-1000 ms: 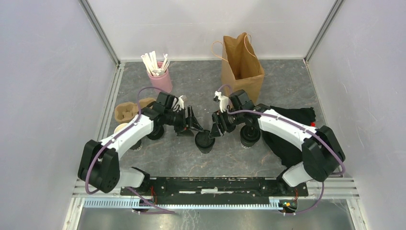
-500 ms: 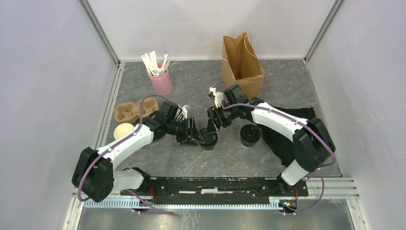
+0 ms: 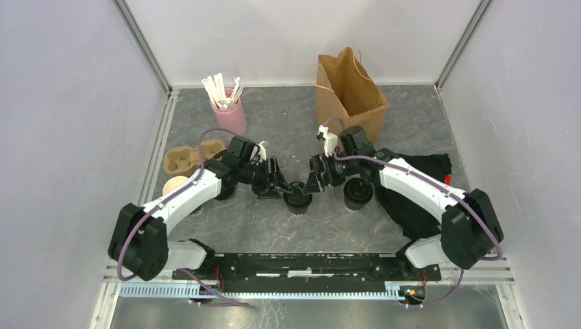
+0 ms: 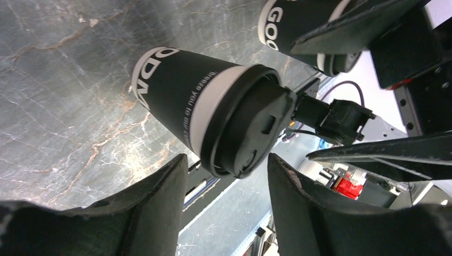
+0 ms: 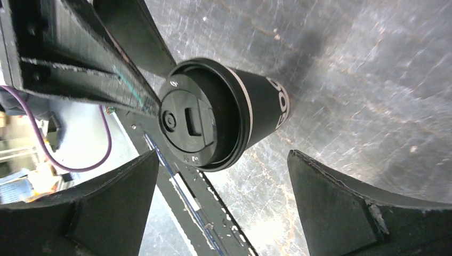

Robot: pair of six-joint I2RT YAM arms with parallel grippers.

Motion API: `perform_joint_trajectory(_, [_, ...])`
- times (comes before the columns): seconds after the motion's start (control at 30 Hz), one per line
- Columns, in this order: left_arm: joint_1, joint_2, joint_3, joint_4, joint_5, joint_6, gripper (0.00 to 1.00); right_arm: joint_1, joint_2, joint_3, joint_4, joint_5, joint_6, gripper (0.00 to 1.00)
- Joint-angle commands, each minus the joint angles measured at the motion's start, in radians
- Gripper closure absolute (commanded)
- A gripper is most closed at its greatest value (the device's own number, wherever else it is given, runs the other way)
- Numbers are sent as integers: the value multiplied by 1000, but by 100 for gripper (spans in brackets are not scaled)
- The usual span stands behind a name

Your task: Pack the takeout coffee

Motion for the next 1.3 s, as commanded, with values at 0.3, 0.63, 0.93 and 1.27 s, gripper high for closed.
perform_joint_trajectory(0.3, [9, 72, -64, -51, -120, 42, 52, -17, 86, -217, 288, -26, 104, 24])
perform_joint_trajectory(0.63, [7, 18, -225, -116, -257, 9, 58, -23, 124, -171, 117, 155, -59, 31])
perform_joint_trajectory(0.93, [64, -151, -145, 97, -7, -59, 21, -21, 114, -136, 126, 15, -49, 30])
perform_joint_trajectory(1.27, [92, -132, -132, 88, -22, -59, 49, -22, 124, -116, 122, -5, -48, 30])
